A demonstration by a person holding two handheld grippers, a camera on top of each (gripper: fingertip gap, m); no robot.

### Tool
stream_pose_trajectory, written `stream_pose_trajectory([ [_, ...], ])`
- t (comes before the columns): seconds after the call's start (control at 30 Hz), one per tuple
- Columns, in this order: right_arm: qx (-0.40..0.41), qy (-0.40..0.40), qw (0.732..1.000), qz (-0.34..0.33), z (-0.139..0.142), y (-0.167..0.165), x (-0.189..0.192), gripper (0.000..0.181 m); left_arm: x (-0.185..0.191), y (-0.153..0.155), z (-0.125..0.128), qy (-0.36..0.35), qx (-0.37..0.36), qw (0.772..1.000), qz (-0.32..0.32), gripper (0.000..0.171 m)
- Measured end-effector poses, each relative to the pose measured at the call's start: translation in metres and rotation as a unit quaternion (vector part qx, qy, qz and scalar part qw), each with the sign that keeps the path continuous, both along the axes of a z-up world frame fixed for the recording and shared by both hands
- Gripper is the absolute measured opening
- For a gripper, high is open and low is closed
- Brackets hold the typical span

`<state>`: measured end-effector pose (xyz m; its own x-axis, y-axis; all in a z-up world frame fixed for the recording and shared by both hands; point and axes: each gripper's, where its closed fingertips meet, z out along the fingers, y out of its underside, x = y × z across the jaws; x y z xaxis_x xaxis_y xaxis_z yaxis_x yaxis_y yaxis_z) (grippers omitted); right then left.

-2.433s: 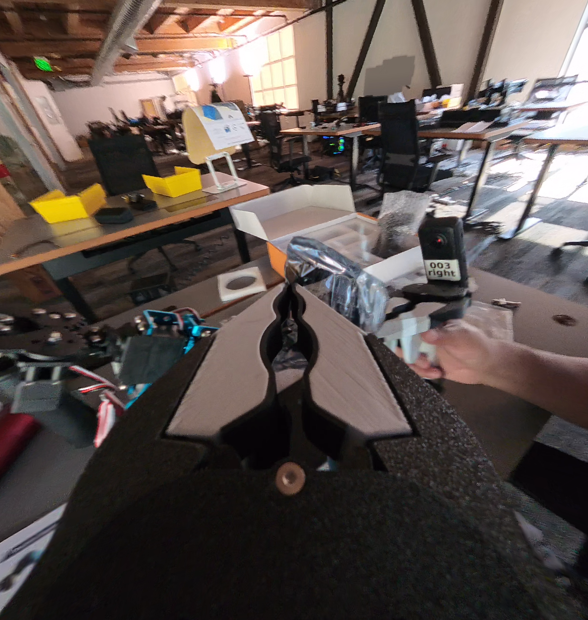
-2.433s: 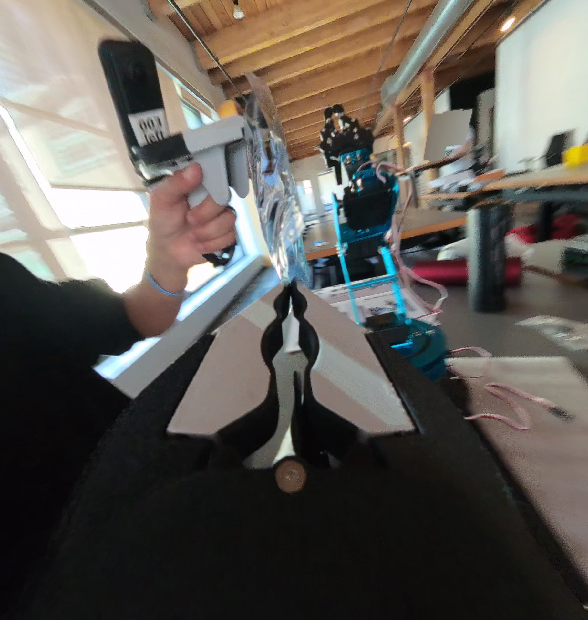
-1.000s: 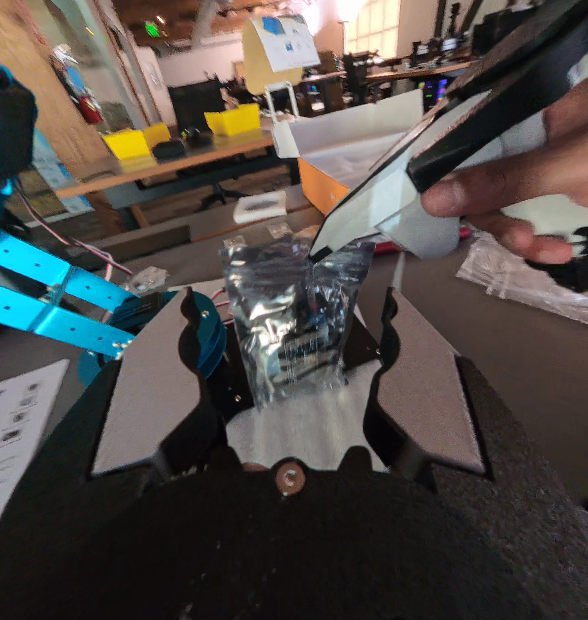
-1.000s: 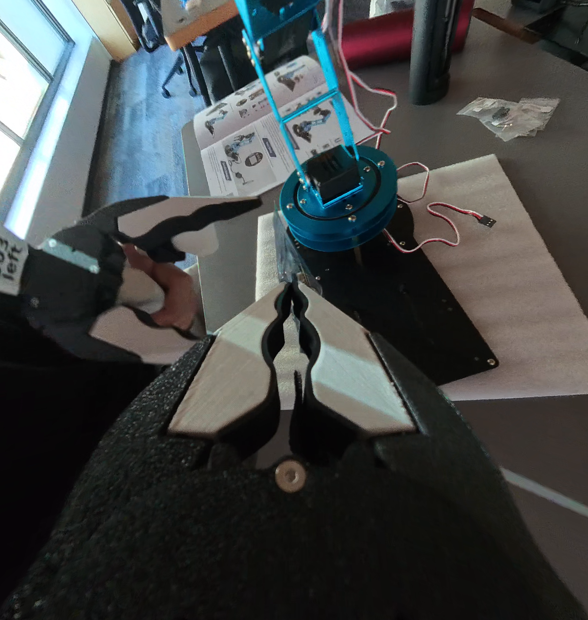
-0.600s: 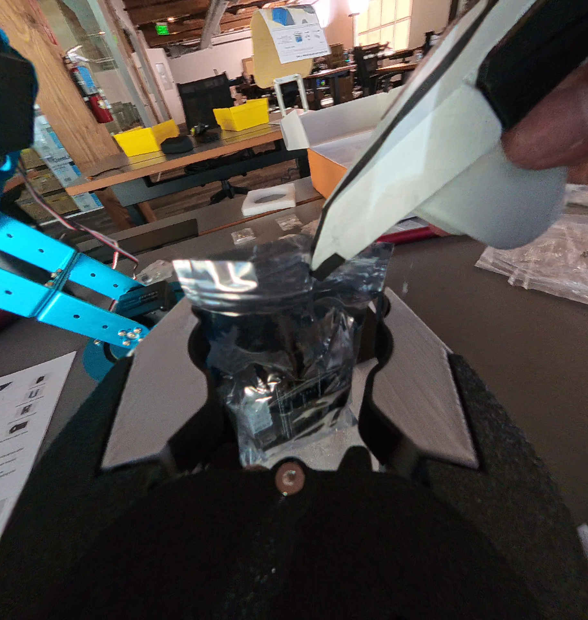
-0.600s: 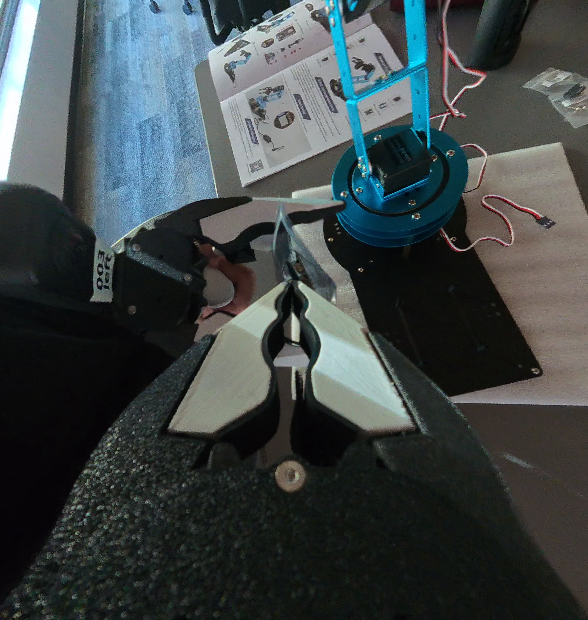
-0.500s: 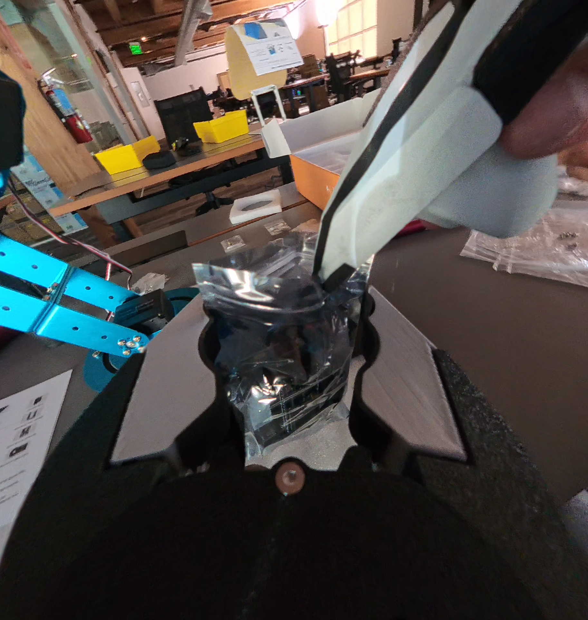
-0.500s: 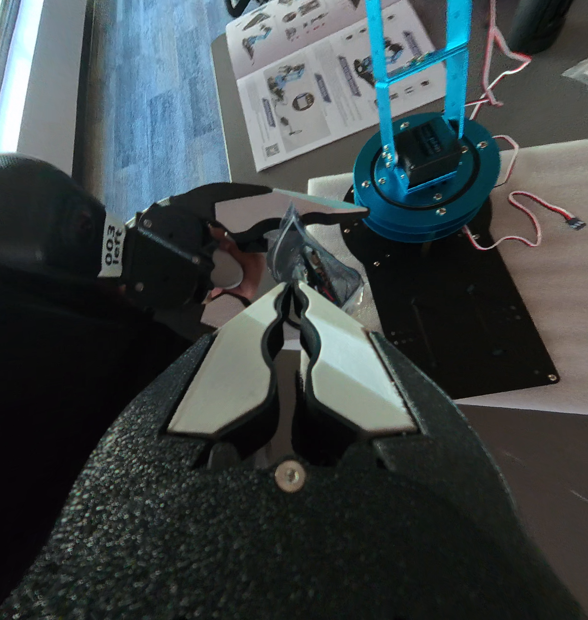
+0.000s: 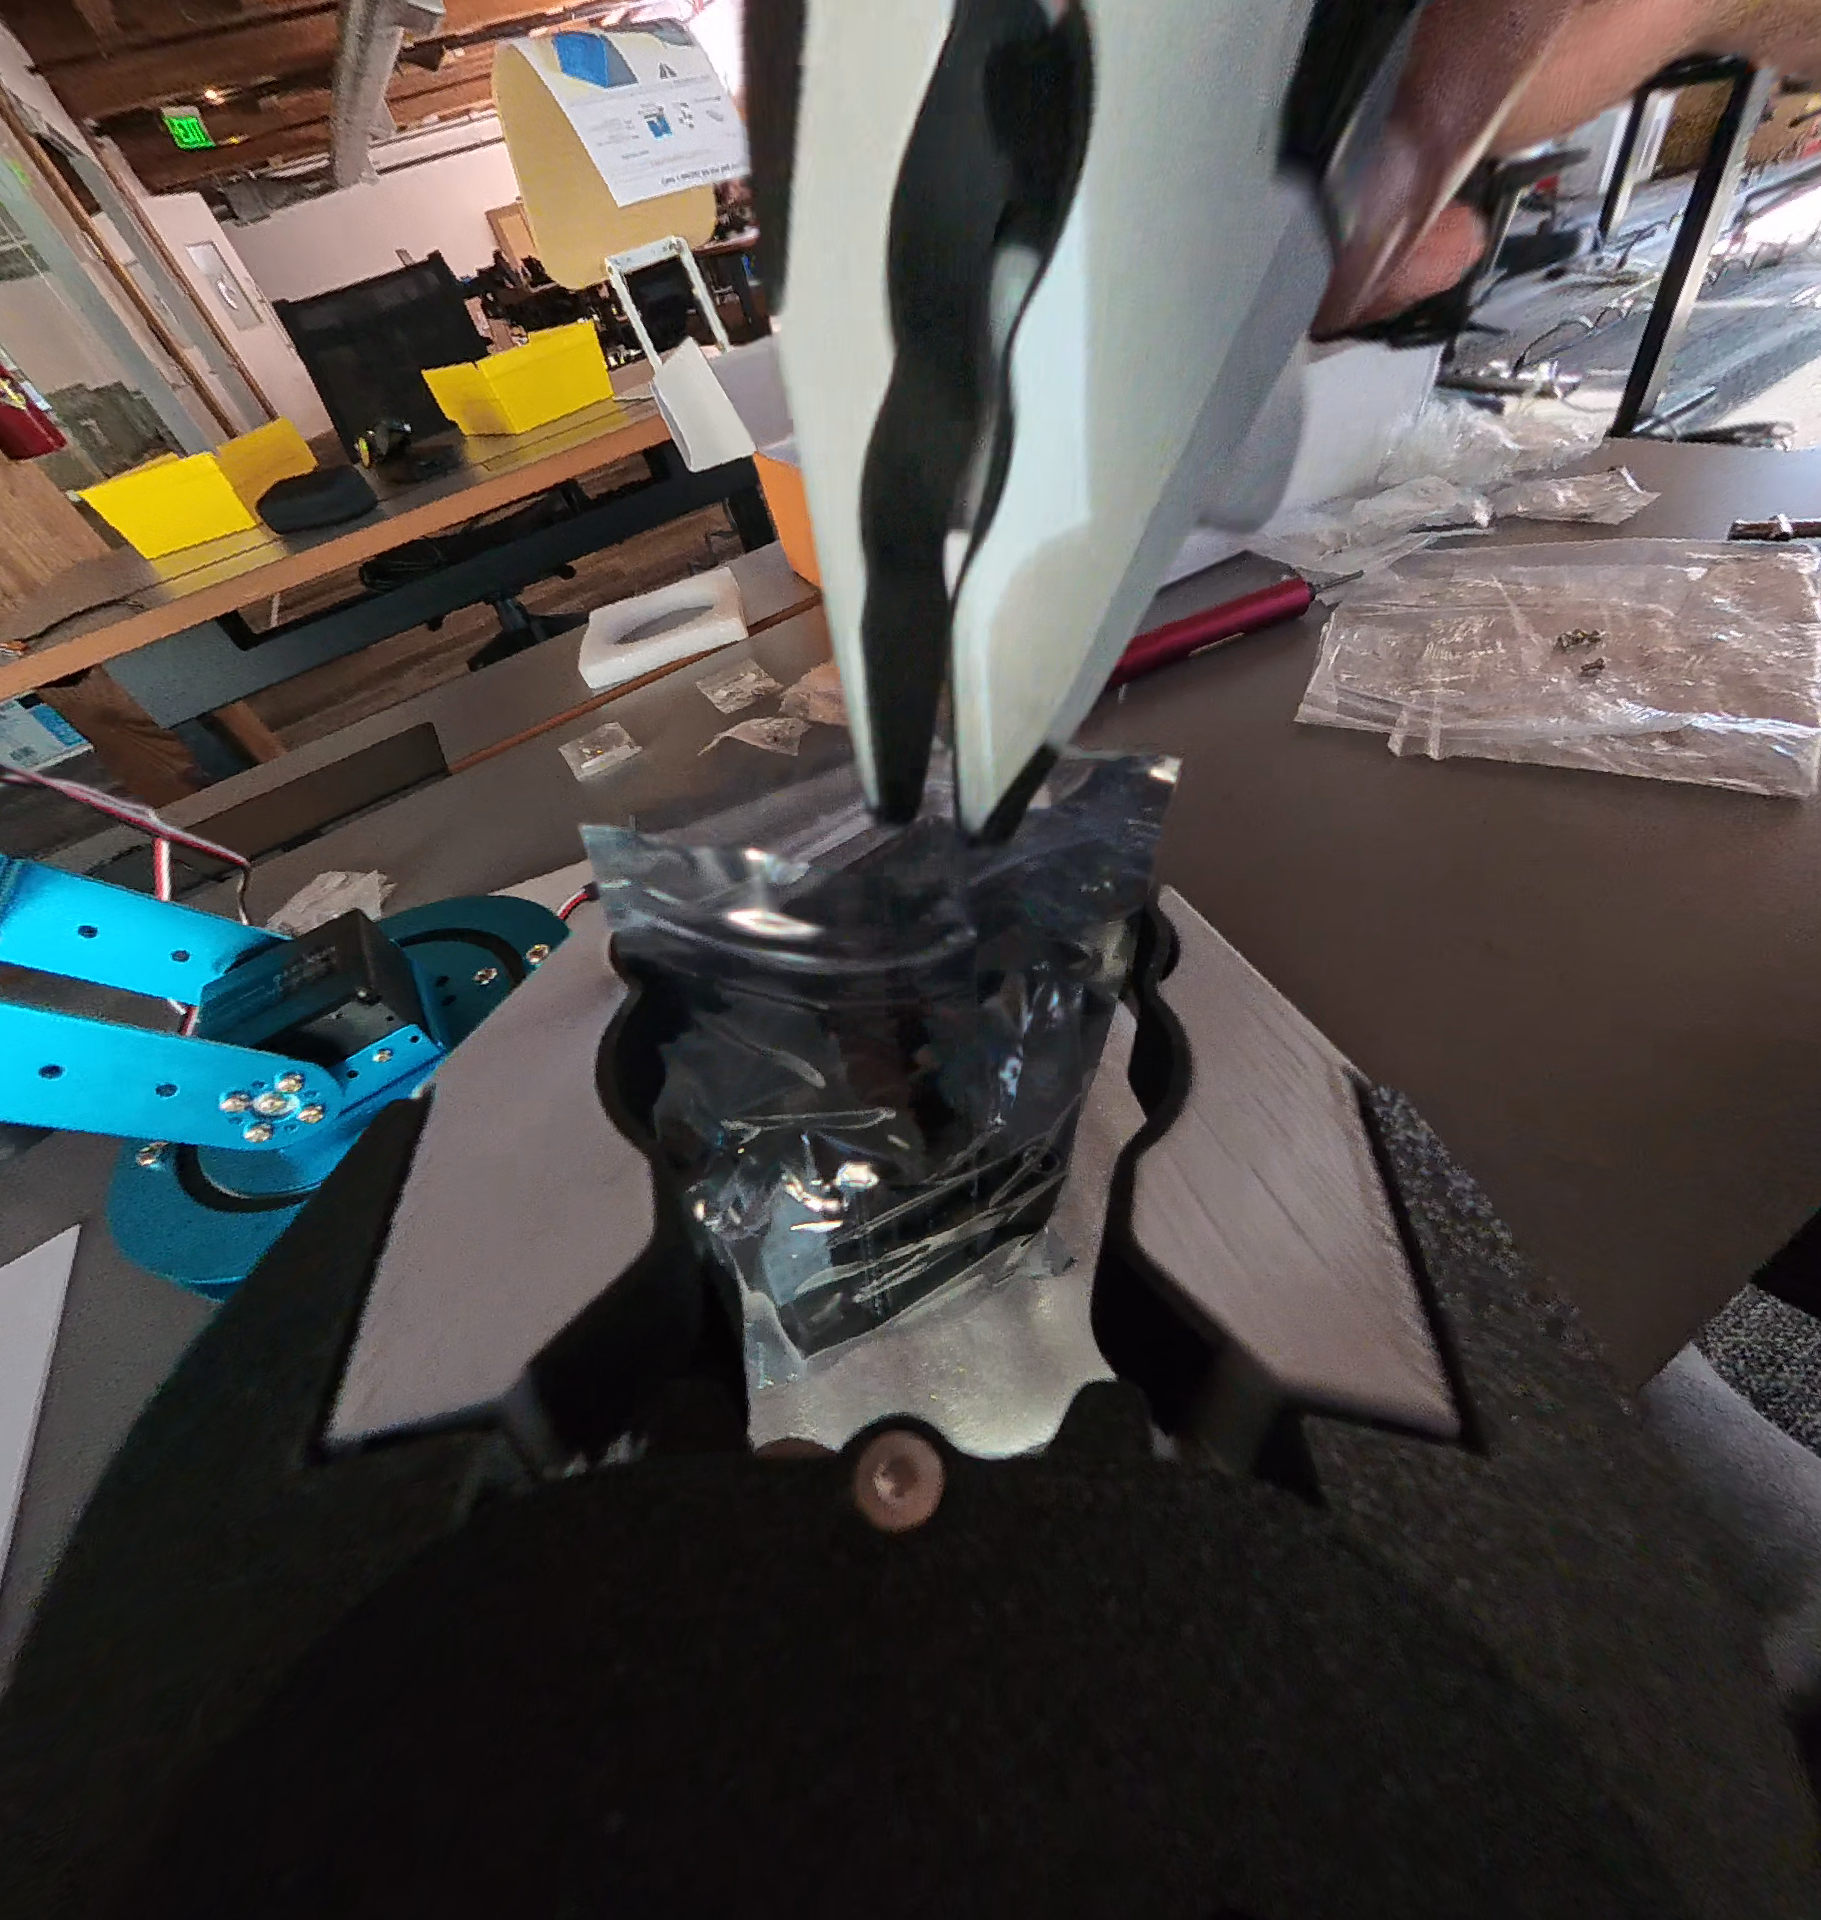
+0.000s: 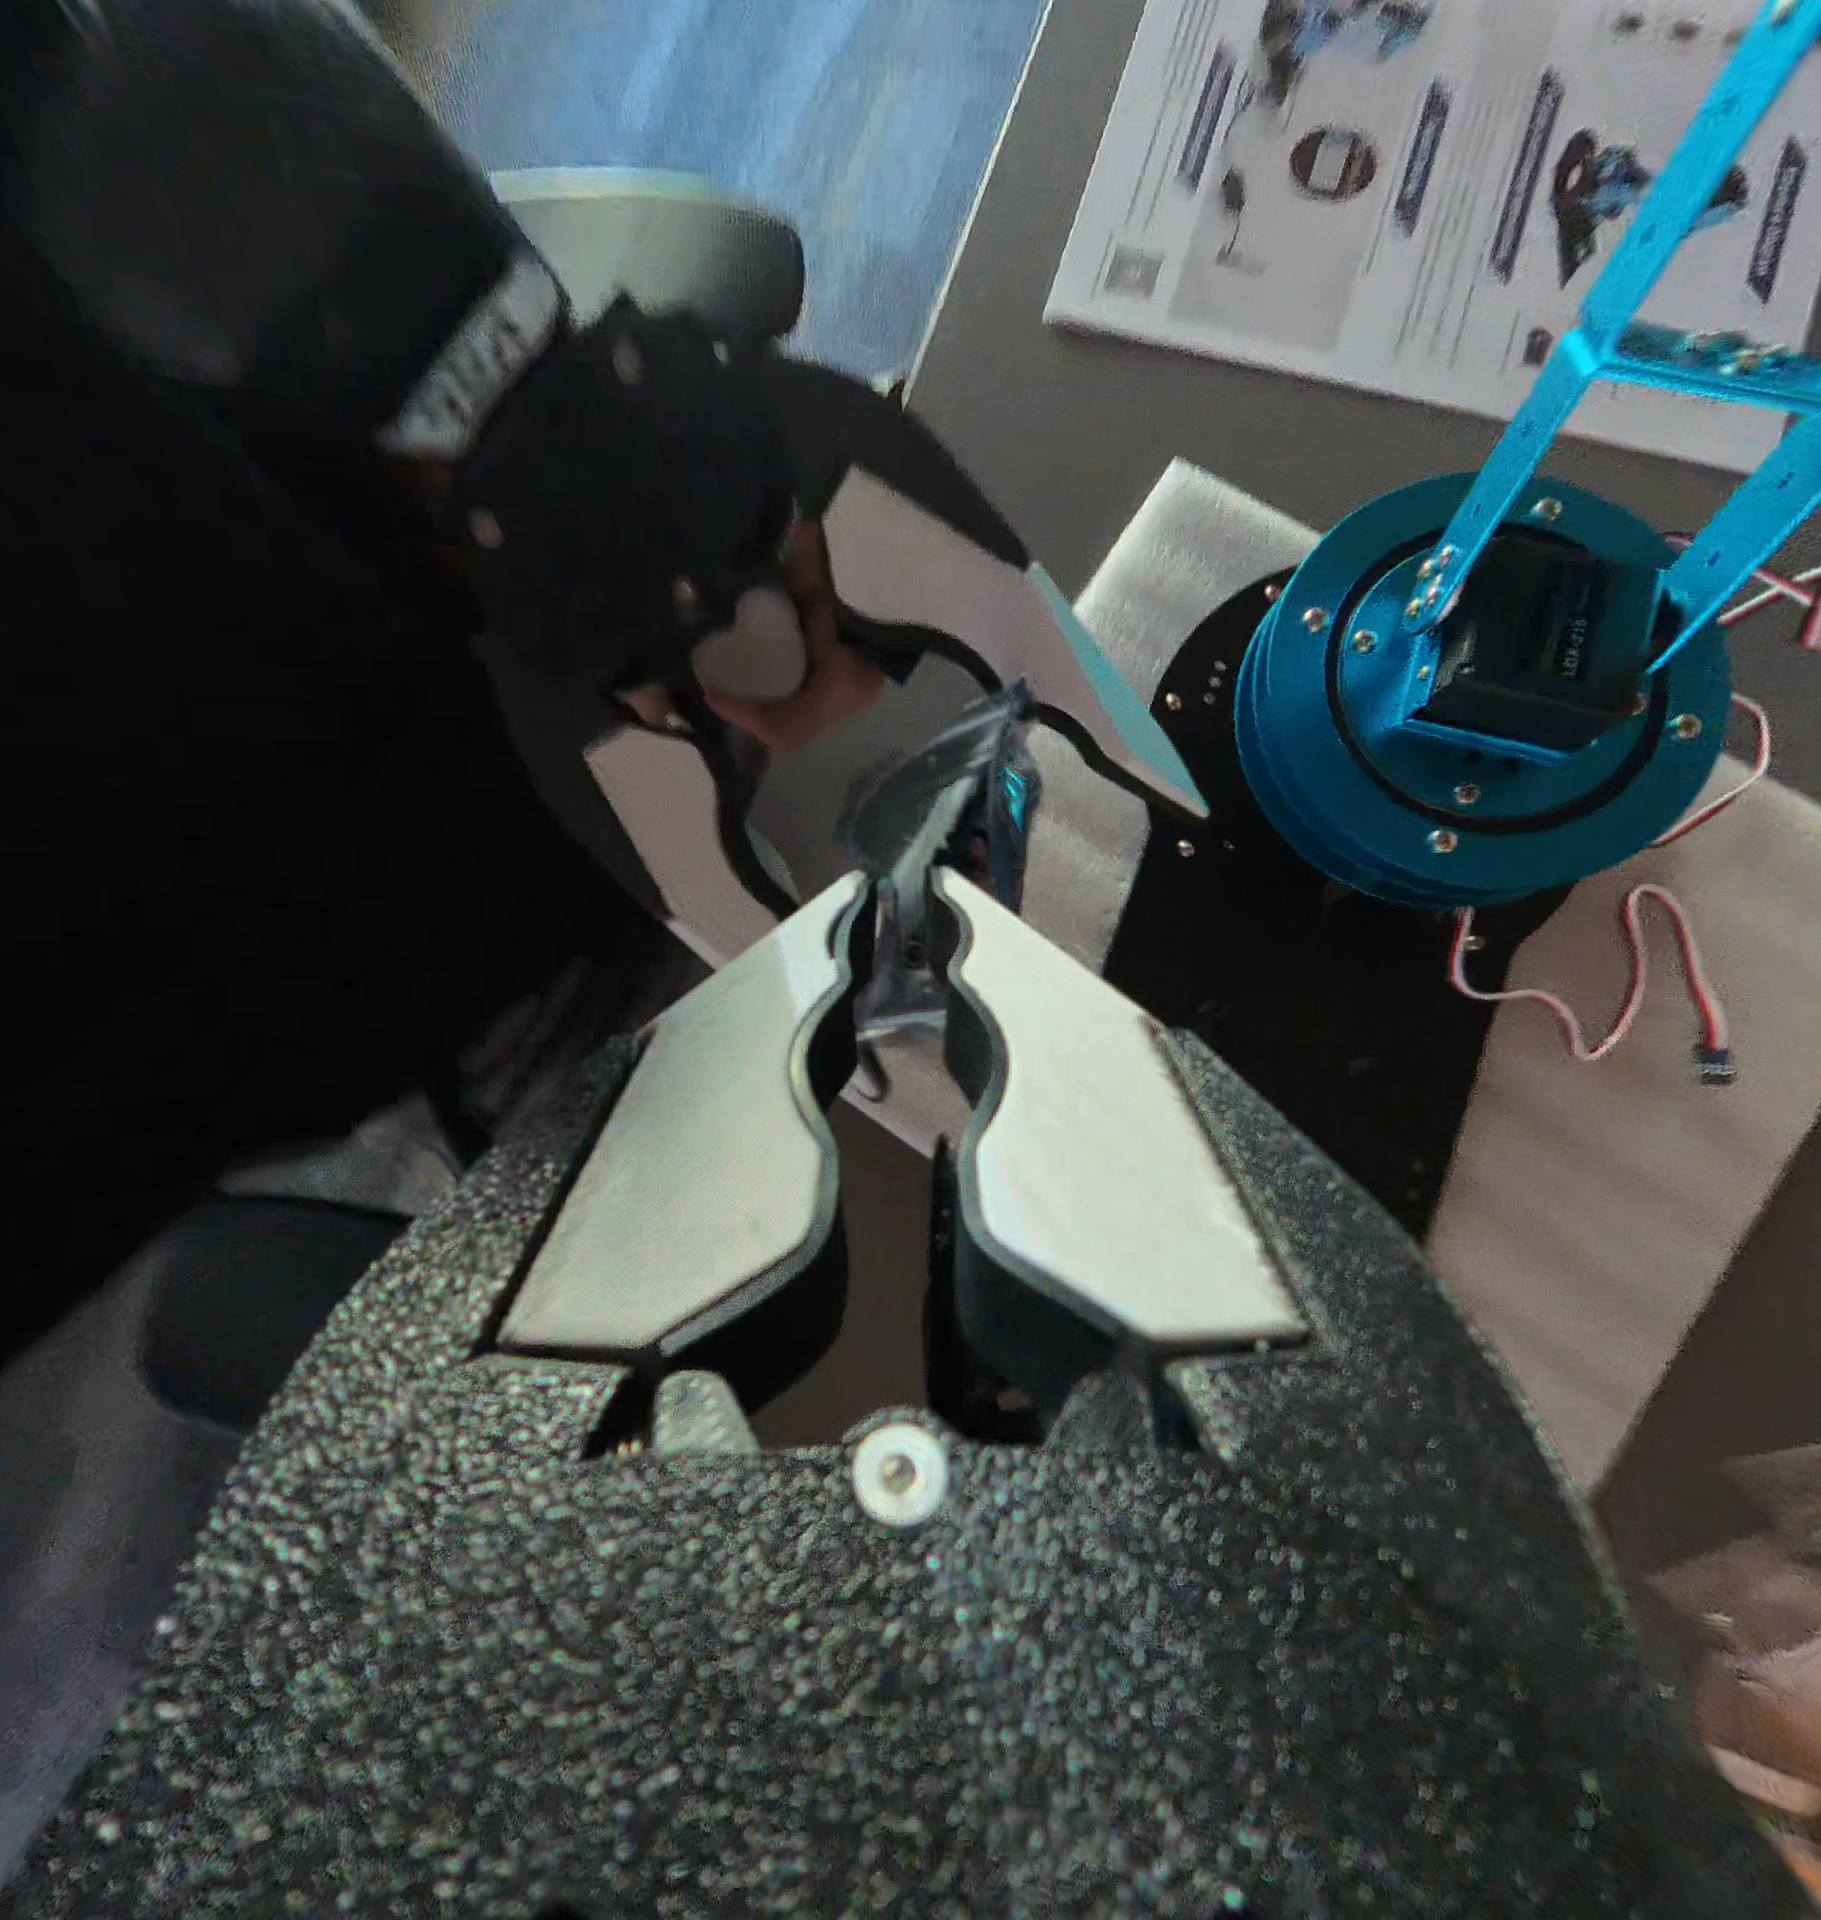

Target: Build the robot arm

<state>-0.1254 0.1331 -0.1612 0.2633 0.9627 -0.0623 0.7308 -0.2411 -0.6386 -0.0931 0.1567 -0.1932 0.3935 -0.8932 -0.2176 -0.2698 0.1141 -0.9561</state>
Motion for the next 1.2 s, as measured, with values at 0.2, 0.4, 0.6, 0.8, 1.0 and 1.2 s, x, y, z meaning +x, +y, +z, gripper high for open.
stream_pose_trajectory([
  [0.2, -0.003, -0.072, 0.996, 0.045, -0.018, 0.019, 0.003, 0.005, 0.004, 0.011, -0.010, 0.030, -0.015, 0.999, 0.002, 0.091],
  [0.4, -0.045, -0.092, 0.995, 0.019, -0.007, 0.023, 0.015, 0.008, 0.005, 0.015, -0.009, 0.030, -0.016, 0.999, 0.003, 0.089],
  [0.6, -0.034, -0.125, 0.991, 0.026, -0.011, 0.020, 0.018, 0.008, 0.006, 0.013, -0.008, 0.030, -0.011, 0.999, 0.005, 0.088],
  [0.8, -0.068, -0.094, 0.993, 0.005, -0.012, 0.019, 0.013, 0.008, 0.003, 0.012, -0.010, 0.035, -0.001, 0.999, 0.014, 0.087],
  [1.0, -0.232, 0.021, 0.972, -0.028, -0.010, 0.011, 0.009, 0.009, 0.004, 0.013, -0.010, 0.039, 0.017, 0.999, 0.026, 0.088],
  [1.2, -0.327, 0.130, 0.935, -0.052, 0.002, 0.009, 0.006, 0.015, 0.003, 0.012, -0.013, 0.055, 0.061, 0.996, 0.042, 0.078],
])
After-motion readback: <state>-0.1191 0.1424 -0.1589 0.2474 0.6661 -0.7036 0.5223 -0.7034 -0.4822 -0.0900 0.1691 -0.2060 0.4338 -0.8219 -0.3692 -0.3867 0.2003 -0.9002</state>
